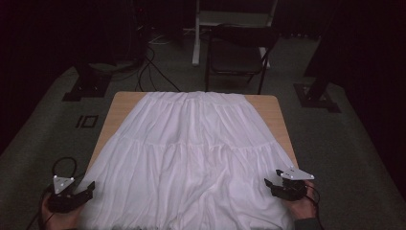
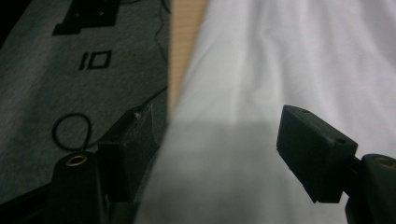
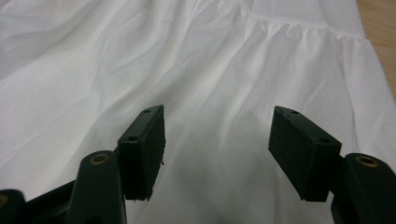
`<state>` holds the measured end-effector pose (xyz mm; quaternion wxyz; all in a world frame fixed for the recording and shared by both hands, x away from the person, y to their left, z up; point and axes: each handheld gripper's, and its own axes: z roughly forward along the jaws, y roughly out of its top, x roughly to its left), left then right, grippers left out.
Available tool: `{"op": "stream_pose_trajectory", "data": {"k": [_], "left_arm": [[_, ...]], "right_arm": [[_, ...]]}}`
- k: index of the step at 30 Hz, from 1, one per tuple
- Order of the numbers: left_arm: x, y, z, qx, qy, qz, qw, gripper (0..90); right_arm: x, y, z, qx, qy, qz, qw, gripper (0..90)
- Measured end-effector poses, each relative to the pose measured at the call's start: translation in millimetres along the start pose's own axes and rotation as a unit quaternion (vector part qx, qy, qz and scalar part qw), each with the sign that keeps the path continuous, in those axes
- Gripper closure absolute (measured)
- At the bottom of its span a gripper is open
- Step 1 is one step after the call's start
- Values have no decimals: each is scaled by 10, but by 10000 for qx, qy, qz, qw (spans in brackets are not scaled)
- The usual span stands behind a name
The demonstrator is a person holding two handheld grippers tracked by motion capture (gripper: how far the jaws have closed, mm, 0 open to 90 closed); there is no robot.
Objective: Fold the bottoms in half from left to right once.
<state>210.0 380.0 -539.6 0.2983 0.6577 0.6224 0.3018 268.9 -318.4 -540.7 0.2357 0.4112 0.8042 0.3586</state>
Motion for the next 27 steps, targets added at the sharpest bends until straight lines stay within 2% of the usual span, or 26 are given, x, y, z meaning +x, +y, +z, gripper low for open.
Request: {"op": "stream_pose_trajectory", "data": {"k": [4, 8, 11, 12, 14, 15, 16, 18, 19, 20, 21, 22, 23, 24, 25, 27], "left_arm": [[102, -71, -14, 53, 120, -251, 9996, 242], [136, -123, 29, 228, 151, -287, 9992, 239], [155, -177, 95, 414, 84, -310, 9986, 255], [176, -186, 92, 416, -55, -422, 9982, 286], [191, -185, 90, 395, -246, -444, 9979, 341], [191, -185, 90, 395, -246, -444, 9979, 392], [205, -187, 89, 400, -360, -483, 9974, 392], [231, -194, 92, 402, -530, -646, 9957, 465], [241, -197, 93, 391, -541, -690, 9954, 482], [251, -195, 88, 394, -530, -704, 9953, 482], [255, -192, 80, 388, -496, -675, 9957, 581], [243, -186, 66, 369, -425, -619, 9965, 620], [206, -181, 55, 372, -285, -506, 9976, 627], [206, -181, 55, 372, -285, -506, 9976, 644], [177, -169, 42, 397, -104, -397, 9984, 644], [172, -165, 37, 408, -69, -377, 9984, 816]], "right_arm": [[-2, -50, -26, 14, -29, 51, 10000, 358], [-30, -86, -20, 78, -33, 126, 9999, 358], [-35, -98, -9, 96, -27, 135, 9999, 358], [-32, -102, -3, 102, -20, 145, 9998, 358], [-33, -103, 1, 94, 14, 163, 9998, 357], [-33, -103, 1, 94, 14, 163, 9998, 357], [-35, -104, 2, 83, 48, 182, 9998, 358], [-35, -110, 3, 92, 67, 201, 9997, 358], [-35, -110, 3, 92, 67, 201, 9997, 358], [-35, -113, 5, 109, 70, 212, 9997, 358], [-35, -118, 8, 121, 69, 213, 9997, 358], [-33, -125, 14, 141, 76, 214, 9996, 358], [-33, -127, 15, 154, 78, 206, 9996, 358], [-33, -127, 15, 154, 78, 206, 9996, 358], [-33, -130, 17, 162, 85, 207, 9996, 358], [-31, -133, 23, 167, 94, 215, 9996, 362]]}}
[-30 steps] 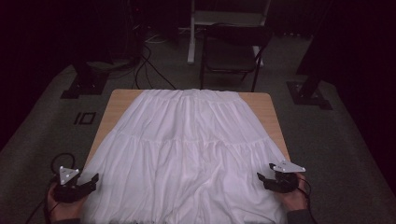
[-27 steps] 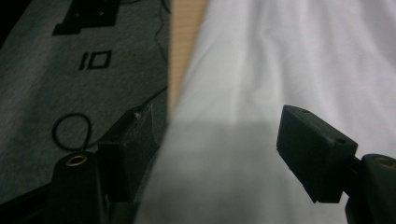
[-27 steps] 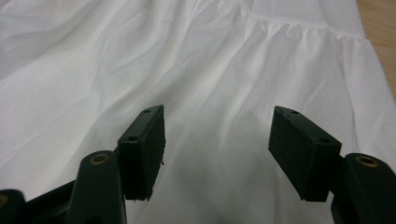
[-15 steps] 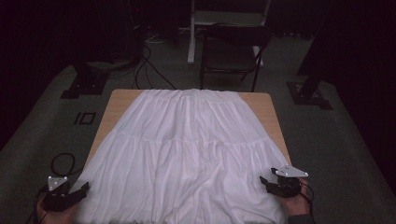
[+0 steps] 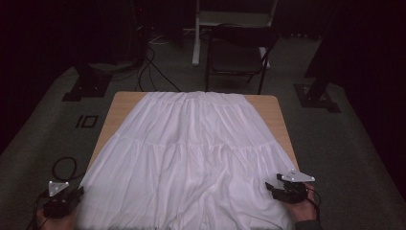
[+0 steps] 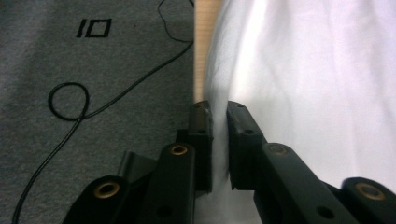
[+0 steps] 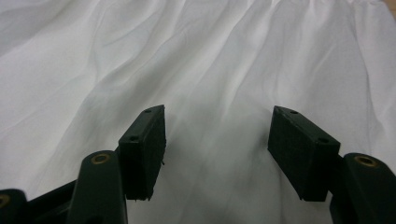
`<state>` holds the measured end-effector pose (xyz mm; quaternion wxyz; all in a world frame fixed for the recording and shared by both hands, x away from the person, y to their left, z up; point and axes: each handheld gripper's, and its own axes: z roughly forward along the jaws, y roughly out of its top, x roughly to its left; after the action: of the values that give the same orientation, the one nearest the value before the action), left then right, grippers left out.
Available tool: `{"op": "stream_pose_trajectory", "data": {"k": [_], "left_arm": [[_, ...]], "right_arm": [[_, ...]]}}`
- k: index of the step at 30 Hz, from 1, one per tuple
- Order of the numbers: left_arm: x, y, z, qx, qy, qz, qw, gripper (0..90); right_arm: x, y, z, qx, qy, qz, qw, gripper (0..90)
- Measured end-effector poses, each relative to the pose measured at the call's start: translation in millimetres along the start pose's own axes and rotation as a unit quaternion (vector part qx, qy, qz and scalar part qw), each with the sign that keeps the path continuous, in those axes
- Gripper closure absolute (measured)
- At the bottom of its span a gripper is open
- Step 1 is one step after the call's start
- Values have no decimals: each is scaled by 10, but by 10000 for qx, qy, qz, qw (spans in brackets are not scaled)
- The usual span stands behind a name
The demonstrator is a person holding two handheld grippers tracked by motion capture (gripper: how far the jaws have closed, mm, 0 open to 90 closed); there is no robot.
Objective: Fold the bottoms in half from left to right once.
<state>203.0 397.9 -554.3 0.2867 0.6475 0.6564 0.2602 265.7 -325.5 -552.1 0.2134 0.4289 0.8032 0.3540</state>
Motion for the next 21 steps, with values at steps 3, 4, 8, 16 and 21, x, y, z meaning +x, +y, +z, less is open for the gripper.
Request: {"op": "stream_pose_trajectory", "data": {"k": [3, 4, 8, 16, 21], "left_arm": [[0, 0, 0, 0, 0, 0, 10000, 816], [0, 0, 0, 0, 0, 0, 10000, 816], [0, 0, 0, 0, 0, 0, 10000, 816], [-88, 28, -46, -9, -54, 166, 9998, 888], [-292, 155, -141, -239, -300, 483, 9981, 888]], "right_arm": [[0, 0, 0, 0, 0, 0, 10000, 362], [0, 0, 0, 0, 0, 0, 10000, 362], [0, 0, 0, 0, 0, 0, 10000, 362], [4, 0, 11, 34, 16, -6, 10000, 381], [18, 10, 25, 49, 36, -48, 10000, 388]]}}
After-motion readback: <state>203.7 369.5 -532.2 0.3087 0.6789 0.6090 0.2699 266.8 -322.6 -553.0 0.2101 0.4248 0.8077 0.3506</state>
